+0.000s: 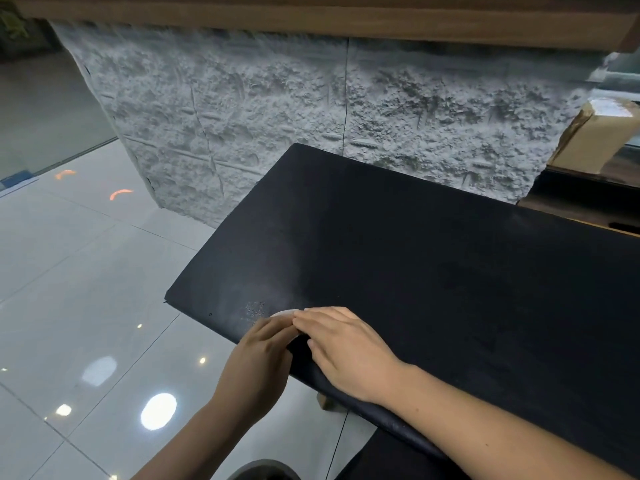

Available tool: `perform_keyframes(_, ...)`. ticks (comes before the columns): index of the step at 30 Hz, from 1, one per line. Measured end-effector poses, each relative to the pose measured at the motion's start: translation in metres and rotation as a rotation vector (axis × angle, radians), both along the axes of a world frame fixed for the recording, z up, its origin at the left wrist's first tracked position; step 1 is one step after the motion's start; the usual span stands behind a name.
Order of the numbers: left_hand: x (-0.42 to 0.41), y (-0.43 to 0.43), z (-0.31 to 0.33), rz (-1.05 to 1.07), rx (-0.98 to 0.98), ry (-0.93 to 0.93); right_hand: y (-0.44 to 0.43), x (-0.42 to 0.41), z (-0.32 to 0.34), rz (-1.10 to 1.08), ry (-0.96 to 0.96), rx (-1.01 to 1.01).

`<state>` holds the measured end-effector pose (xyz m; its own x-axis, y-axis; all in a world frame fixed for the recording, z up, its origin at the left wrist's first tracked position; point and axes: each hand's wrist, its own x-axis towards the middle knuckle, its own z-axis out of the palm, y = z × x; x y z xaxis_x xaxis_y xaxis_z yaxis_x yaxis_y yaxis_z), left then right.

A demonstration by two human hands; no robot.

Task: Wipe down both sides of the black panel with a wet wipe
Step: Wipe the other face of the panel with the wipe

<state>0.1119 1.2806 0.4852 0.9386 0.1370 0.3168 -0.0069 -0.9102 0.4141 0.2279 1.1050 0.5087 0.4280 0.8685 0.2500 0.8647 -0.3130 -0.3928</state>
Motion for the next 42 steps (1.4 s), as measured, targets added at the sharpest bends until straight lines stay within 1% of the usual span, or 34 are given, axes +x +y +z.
perform_keyframes(7,0.008,-0.001,0.004,-0.013,-0.049,-0.033,0.002,0.007,0.005,-0.054,-0.015,-0.103)
perform_keyframes(14,0.045,-0.013,0.017,-0.037,-0.044,0.034,-0.011,0.029,0.013,-0.152,0.021,-0.156)
perform_keyframes(18,0.064,-0.013,0.023,-0.052,-0.038,0.067,-0.026,0.034,0.015,-0.207,0.081,-0.160)
perform_keyframes(21,0.064,-0.010,0.023,0.000,-0.116,0.045,-0.044,0.031,0.019,-0.263,0.133,-0.124)
perform_keyframes(24,0.052,-0.002,0.021,0.045,-0.171,0.039,-0.069,0.027,0.022,-0.369,0.182,-0.049)
perform_keyframes(26,0.040,0.004,0.018,0.091,-0.215,-0.006,-0.090,0.024,0.022,-0.442,0.229,0.003)
perform_keyframes(29,0.018,0.005,0.012,0.123,-0.203,-0.030,-0.125,0.015,0.019,-0.557,0.264,0.067)
perform_keyframes(32,0.001,-0.008,0.004,-0.032,-0.052,-0.011,-0.156,0.002,0.018,-0.606,0.232,0.033)
perform_keyframes(37,-0.005,-0.038,0.001,-0.344,0.140,0.011,-0.201,-0.026,0.017,-0.547,0.122,-0.199)
perform_keyframes(39,0.002,-0.043,0.001,-0.402,0.194,0.048,-0.212,-0.035,0.015,-0.519,0.098,-0.250)
perform_keyframes(42,0.008,-0.050,0.000,-0.435,0.230,0.036,-0.226,-0.054,0.010,-0.488,0.047,-0.327)
